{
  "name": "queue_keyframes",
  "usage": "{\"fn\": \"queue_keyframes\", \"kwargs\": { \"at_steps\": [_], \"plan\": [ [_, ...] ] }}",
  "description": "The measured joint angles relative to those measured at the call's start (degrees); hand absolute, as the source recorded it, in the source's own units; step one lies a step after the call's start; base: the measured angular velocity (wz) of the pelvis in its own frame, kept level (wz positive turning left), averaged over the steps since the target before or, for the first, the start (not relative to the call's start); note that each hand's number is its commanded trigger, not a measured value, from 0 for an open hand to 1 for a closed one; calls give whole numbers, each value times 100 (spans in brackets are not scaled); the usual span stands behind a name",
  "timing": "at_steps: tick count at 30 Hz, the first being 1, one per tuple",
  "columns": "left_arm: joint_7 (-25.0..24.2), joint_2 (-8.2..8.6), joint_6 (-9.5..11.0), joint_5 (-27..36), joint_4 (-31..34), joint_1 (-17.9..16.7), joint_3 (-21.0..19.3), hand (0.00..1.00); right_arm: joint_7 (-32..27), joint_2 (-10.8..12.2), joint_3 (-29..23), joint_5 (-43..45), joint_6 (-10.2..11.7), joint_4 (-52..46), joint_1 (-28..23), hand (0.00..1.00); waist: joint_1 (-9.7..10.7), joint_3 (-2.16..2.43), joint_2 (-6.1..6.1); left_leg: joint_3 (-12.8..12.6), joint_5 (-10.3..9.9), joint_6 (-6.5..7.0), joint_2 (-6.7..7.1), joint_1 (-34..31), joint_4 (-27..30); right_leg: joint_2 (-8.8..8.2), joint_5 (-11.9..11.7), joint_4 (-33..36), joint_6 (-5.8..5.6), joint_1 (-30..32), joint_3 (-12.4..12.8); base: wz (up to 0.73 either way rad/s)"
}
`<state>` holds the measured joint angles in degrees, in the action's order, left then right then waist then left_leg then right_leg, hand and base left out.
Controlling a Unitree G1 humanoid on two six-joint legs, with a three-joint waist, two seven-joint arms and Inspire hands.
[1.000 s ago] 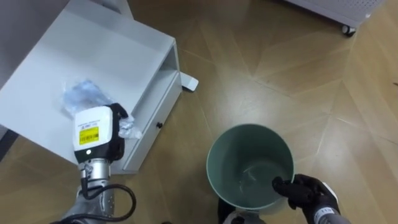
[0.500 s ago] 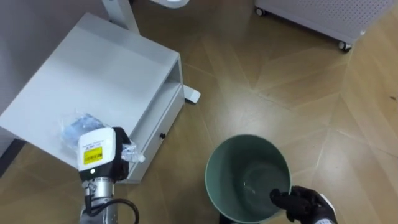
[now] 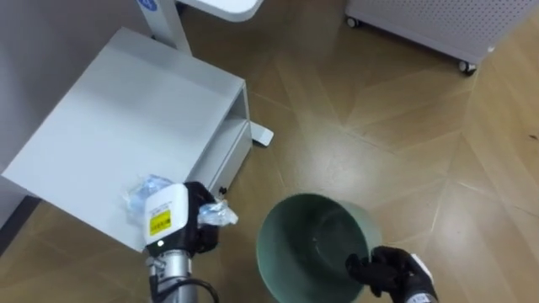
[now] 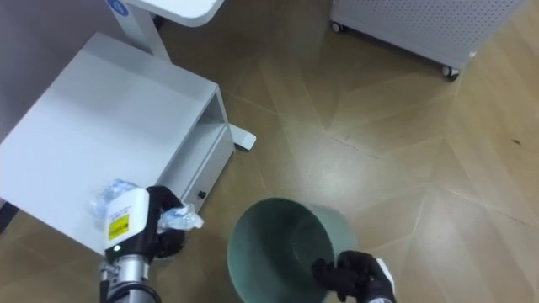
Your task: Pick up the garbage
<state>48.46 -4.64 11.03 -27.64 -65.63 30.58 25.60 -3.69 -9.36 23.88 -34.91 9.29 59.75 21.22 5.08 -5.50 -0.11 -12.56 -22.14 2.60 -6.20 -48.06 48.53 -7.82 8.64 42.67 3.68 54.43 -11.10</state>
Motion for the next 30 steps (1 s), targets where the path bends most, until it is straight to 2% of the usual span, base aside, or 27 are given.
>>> {"fn": "queue_keyframes", "kwargs": {
  "at_steps": [3, 9, 12, 16, 24, 30],
  "plan": [
    [-99, 73, 67, 1, 92, -15, 64, 100, 15, 101, 85, 190, -10, -112, -25, 100, 1, 2, 1, -13, 7, 5, -3, 37, 1, 15, -17, 1, -7, -27, 15, 0],
    [-204, 225, 144, -9, 372, -24, 281, 100, 86, 176, 351, 410, -15, -453, -9, 100, -48, 44, -21, -109, 27, 38, -8, 126, -25, 7, -57, 17, -27, -47, 102, -4],
    [-295, 311, 274, -56, 372, -108, 383, 100, 139, 260, 541, 493, -6, -466, -22, 100, -40, 82, -57, -152, 29, 41, -5, 263, -60, 0, -65, 6, -28, -156, 132, -4],
    [-422, 334, 333, -75, 372, -170, 498, 100, 243, 303, 628, 629, -7, -518, -48, 100, -40, 149, -134, -157, 31, 43, -1, 342, -67, 5, -72, -15, -24, -227, 124, 0],
    [-552, 314, 440, -73, 372, -197, 515, 100, 264, 362, 631, 732, -6, -1018, -137, 100, -54, 152, -136, -158, 59, 64, -12, 317, -66, 25, -170, -110, -37, -240, 96, -2],
    [-853, 183, 438, -62, 371, -231, 638, 100, 411, 396, 622, 741, -8, -1072, -160, 100, -71, 151, -129, -148, 60, 65, -20, 255, -78, 10, -171, -129, -36, -189, 93, 0]
  ]
}}
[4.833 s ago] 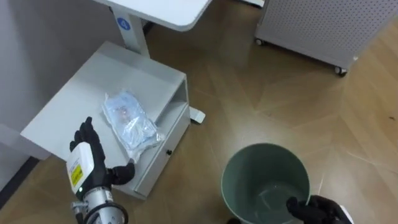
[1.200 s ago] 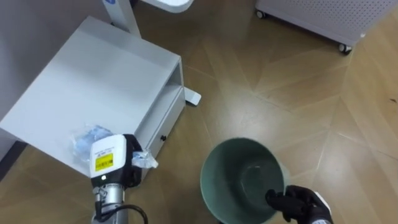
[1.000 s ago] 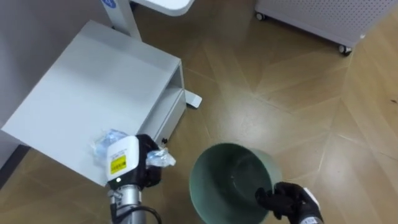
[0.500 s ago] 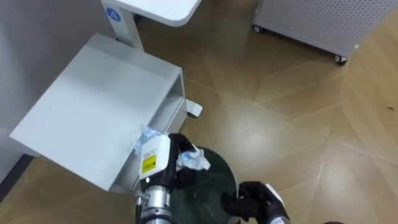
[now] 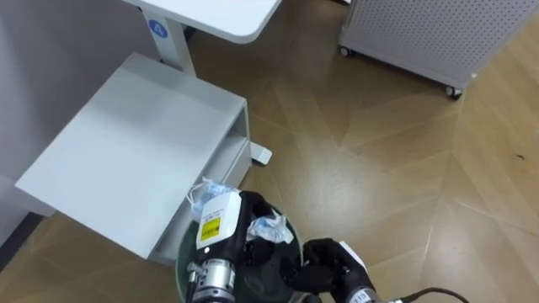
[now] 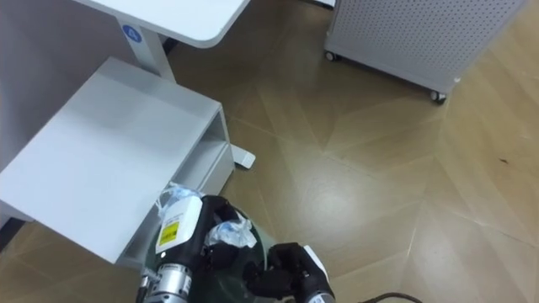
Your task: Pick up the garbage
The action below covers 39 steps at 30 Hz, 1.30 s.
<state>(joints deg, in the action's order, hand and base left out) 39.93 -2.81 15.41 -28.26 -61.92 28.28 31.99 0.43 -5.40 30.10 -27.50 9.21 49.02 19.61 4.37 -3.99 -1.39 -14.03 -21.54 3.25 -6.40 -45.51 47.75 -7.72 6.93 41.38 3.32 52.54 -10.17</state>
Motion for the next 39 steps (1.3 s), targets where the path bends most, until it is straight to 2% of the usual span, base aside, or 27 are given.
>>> {"fn": "queue_keyframes", "kwargs": {
  "at_steps": [6, 9, 16, 17, 18, 19, 24, 29, 35, 39],
  "plan": [
    [-332, 12, -32, -3, -115, -14, 66, 100, 22, -1, -7, 112, -9, 1, -3, 100, 3, -4, 27, -21, 0, 0, -3, -55, -6, -8, 0, 33, 1, 76, -3, 0],
    [-547, 20, -142, 8, -218, -22, 205, 100, 22, -13, -3, 108, -32, 1, 7, 100, 7, -6, 40, -21, 0, 0, 1, -47, -5, -17, 0, 43, 2, 77, 0, 0],
    [-1100, 23, -264, 67, -243, -38, 249, 100, 126, -103, 8, 82, -58, 1, 3, 100, -9, -8, 155, -39, 2, 4, 11, -25, -6, -29, 2, 34, 1, 66, 19, 0],
    [-1199, 23, -271, 65, -243, -40, 248, 69, 150, -110, 8, 82, -58, 1, 2, 100, -13, -10, 162, -46, 2, 4, 8, -21, -10, -34, 2, 32, 2, 69, 23, -3],
    [-1240, 26, -275, 65, -242, -41, 248, 19, 154, -112, 8, 83, -58, 1, 2, 100, -13, -10, 165, -46, 2, 4, 7, -20, -11, -34, 3, 32, 4, 70, 22, 0],
    [-1317, 31, -282, 66, -242, -41, 247, 0, 155, -117, 8, 82, -58, 1, 1, 100, -13, -11, 169, -51, 2, 4, 4, -21, -12, -31, 4, 32, 6, 75, 23, 0],
    [-1591, 39, -294, 65, -243, -73, 247, 0, 192, -141, 11, 82, -58, 2, -13, 100, -31, -11, 172, -99, 2, 4, 2, -68, -20, -28, -1, 45, 12, 157, 61, -3],
    [-1917, 73, -302, 60, -245, -243, 258, 0, 229, -122, 8, 98, -57, 2, -16, 100, -38, -10, 173, -99, 1, 3, -2, -76, -22, -17, -1, 38, 12, 160, 61, 0],
    [-2286, 78, -447, 51, -290, -412, 249, 0, 233, -78, -7, 122, -56, 3, -31, 100, -78, -9, 174, -99, 1, 4, -1, -81, -10, -20, -2, 49, 13, 165, 60, 0],
    [-2327, 85, -453, 55, -290, -412, 252, 0, 232, -79, 0, 121, -56, 8, -50, 100, -145, -8, 175, -97, 2, 4, 0, -82, -7, -28, -3, 51, 15, 163, 58, 0]
  ]
}}
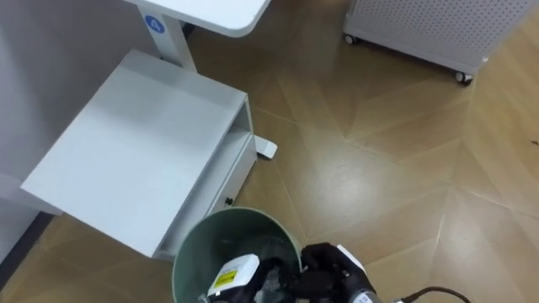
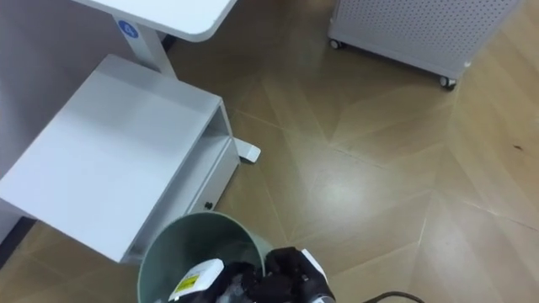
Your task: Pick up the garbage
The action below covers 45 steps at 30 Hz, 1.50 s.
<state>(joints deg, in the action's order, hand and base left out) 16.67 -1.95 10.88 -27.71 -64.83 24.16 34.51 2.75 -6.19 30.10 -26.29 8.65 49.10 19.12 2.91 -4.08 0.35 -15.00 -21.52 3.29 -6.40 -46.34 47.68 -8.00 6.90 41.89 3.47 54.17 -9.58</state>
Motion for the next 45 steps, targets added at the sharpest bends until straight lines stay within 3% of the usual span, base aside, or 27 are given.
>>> {"fn": "queue_keyframes", "kwargs": {
  "at_steps": [7, 12, 17, 27, 35, 39, 42, 45],
  "plan": [
    [-7, -15, -13, -4, 18, -26, -42, 0, -19, -13, -13, -15, 0, 6, -38, 100, -12, 14, 7, 2, 3, 3, 12, 84, -14, -4, 0, 3, -2, -81, -20, 0],
    [5, -41, -10, 66, 14, -86, 10, 0, -86, -101, 0, -91, 3, 9, -244, 100, 17, 64, 3, 4, 2, 2, 21, 345, -63, -51, 7, -47, 6, -351, -89, 0],
    [12, -95, 21, 63, 77, -404, -48, 0, -137, -162, -140, -90, 11, 37, -492, 100, 115, 104, -34, -33, 54, 5, 60, 886, -373, -37, -21, -317, -36, -875, -90, -1],
    [-77, -196, 199, 65, 244, -569, -68, 0, -224, -355, -565, -92, 71, 467, -601, 100, 171, 115, -42, -97, 173, 11, 140, 1687, -957, 34, -142, -849, -128, -1661, -134, -2],
    [-109, -497, 355, -198, 797, -1086, -181, 0, -117, -414, -824, -84, 207, 653, -832, 100, 209, 144, -57, -158, 218, -43, 141, 2561, -1612, 196, -181, -1424, -222, -2507, -158, -5],
    [-108, -680, 432, -170, 1220, -1462, -296, 0, -88, -432, -1189, -44, 282, 651, -1150, 100, 271, 221, -64, -111, 300, -81, 213, 3001, -2081, 243, -223, -1834, -297, -2957, -221, 4],
    [-107, -736, 441, -169, 1301, -1576, -409, 0, -145, -437, -1369, -41, 285, 653, -1305, 100, 304, 233, -58, -108, 310, -87, 218, 3264, -2277, 290, -250, -2042, -340, -3233, -242, -1],
    [-89, -905, 459, -164, 1835, -1797, -526, 0, -181, -520, -1408, -38, 293, 652, -1384, 100, 302, 270, -92, -199, 312, -89, 231, 3512, -2417, 316, -234, -2058, -368, -3364, -180, -13]
  ]
}}
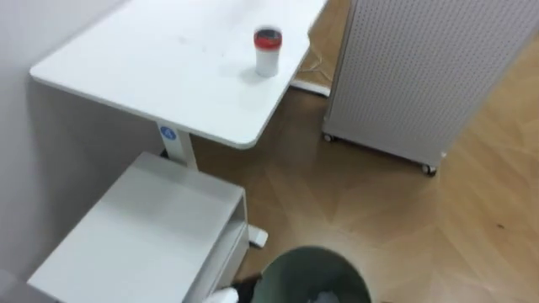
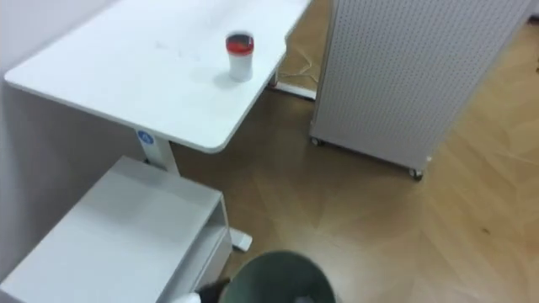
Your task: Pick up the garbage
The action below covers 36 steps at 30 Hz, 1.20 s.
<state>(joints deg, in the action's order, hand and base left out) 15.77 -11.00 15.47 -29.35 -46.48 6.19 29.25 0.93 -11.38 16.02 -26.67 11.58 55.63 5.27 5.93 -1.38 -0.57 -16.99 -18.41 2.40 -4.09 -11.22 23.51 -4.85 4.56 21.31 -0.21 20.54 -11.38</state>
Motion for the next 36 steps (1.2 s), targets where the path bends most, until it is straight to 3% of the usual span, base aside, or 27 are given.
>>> {"fn": "queue_keyframes", "kwargs": {
  "at_steps": [2, 6, 12, 16, 23, 28, 36],
  "plan": [
    [68, -105, 39, -5, 332, -121, -46, 0, -24, -34, -3, 17, 54, 8, -114, 100, -4, 5, 9, -7, 1, 0, -17, 260, -97, 57, 0, -136, -1, -261, 4, -14],
    [281, -141, 145, -7, 970, -386, -235, 0, -39, -31, -145, 27, 144, 4, -351, 100, -3, 39, 35, -10, 7, -11, -27, 634, -292, 115, 0, -308, -3, -617, 16, -5],
    [619, -256, 499, -21, 1875, -881, -603, 0, -104, -3, -445, 239, 158, -12, -630, 100, 5, 97, -12, -18, 62, -98, 16, 1235, -704, 185, 2, -471, -19, -1080, 27, -8],
    [672, -401, 558, 8, 1978, -899, -678, 0, -143, -10, -486, 269, 158, -25, -692, 100, -7, 93, -53, -16, 103, -102, 51, 1382, -822, 181, 8, -481, -28, -1194, 58, -2],
    [1166, -417, 985, 85, 2254, -903, -1067, 0, -285, -17, -559, 273, 174, -76, -841, 100, -14, 93, -53, -17, 111, -97, 62, 1499, -860, 188, -3, -514, -30, -1272, 58, 0],
    [1382, -406, 1007, 279, 2350, -904, -1211, 0, -276, -6, -619, 304, 183, -74, -941, 100, -13, 86, -64, -32, 110, -95, 91, 1557, -893, 187, -1, -463, -33, -1238, 41, -14],
    [1496, -353, 1011, 280, 2358, -902, -1599, 0, -118, 92, -611, 358, 179, -71, -1010, 100, -162, 95, -65, -619, 104, -84, 107, 1597, -886, 307, -220, -575, 19, -1098, 190, -39]
  ]
}}
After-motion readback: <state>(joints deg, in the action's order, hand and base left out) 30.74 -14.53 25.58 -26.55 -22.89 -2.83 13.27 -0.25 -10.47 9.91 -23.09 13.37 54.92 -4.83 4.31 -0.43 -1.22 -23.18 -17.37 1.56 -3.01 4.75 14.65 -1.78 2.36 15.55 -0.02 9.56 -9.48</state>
